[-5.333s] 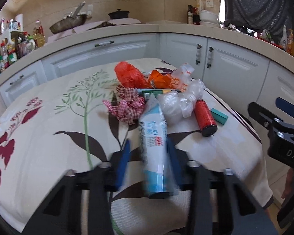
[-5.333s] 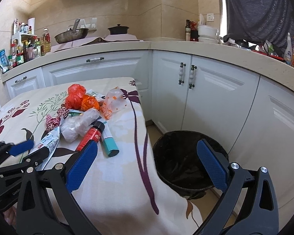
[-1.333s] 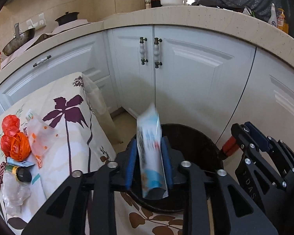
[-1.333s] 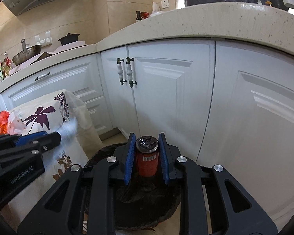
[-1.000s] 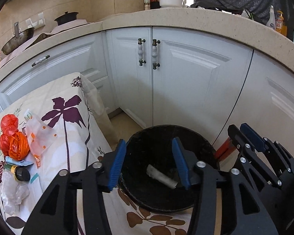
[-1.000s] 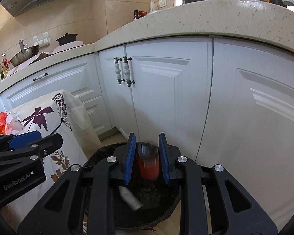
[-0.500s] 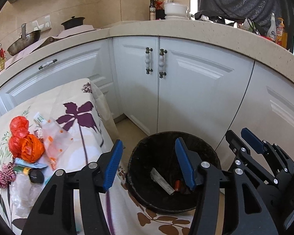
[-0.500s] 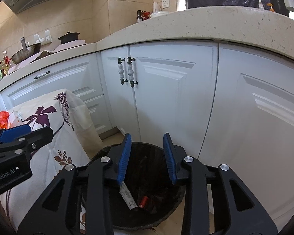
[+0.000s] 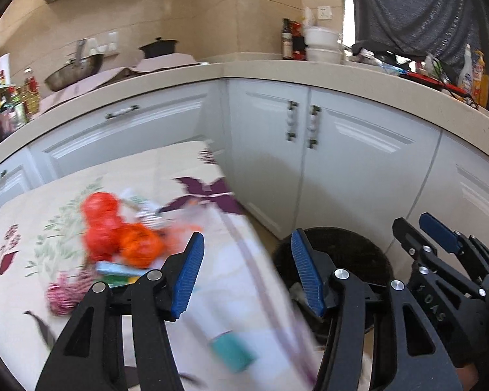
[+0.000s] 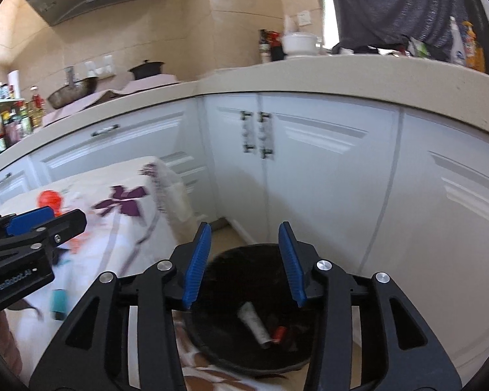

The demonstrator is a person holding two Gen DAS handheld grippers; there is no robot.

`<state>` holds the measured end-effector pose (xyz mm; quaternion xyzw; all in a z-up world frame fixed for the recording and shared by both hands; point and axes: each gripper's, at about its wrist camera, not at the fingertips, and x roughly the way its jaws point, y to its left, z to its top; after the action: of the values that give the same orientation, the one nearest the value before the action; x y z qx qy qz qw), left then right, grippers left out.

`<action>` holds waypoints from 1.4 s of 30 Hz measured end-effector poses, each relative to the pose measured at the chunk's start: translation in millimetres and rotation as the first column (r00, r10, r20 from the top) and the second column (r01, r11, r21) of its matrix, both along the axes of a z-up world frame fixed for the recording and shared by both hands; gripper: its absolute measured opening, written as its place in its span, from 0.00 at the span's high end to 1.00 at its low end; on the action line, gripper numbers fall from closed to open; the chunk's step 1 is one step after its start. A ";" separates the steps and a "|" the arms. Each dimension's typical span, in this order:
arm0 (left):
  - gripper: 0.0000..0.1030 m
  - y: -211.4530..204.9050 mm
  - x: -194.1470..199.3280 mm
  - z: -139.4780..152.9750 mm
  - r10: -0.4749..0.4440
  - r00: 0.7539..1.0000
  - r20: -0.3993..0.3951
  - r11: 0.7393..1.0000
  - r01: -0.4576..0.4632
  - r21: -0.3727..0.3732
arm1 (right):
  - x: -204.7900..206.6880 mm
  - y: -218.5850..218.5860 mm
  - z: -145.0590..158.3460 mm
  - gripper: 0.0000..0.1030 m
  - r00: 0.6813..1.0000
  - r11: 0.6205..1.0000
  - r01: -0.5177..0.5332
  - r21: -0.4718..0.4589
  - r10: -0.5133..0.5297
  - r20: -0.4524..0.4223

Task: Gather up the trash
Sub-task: 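Move the right tool back to the table and grasp the teal marker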

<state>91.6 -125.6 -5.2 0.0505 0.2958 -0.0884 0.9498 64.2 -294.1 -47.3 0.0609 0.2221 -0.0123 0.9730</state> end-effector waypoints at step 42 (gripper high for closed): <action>0.45 185.3 -43.4 -24.6 0.304 0.951 -0.050 0.953 -0.304 0.015 | -16.2 152.0 -30.1 0.85 0.941 0.948 -0.306 -0.087 0.287 -0.179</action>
<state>48.2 59.7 -29.8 0.0055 0.3247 0.0585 0.9440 48.0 -142.1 -77.4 -0.0298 0.3068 0.1169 0.9441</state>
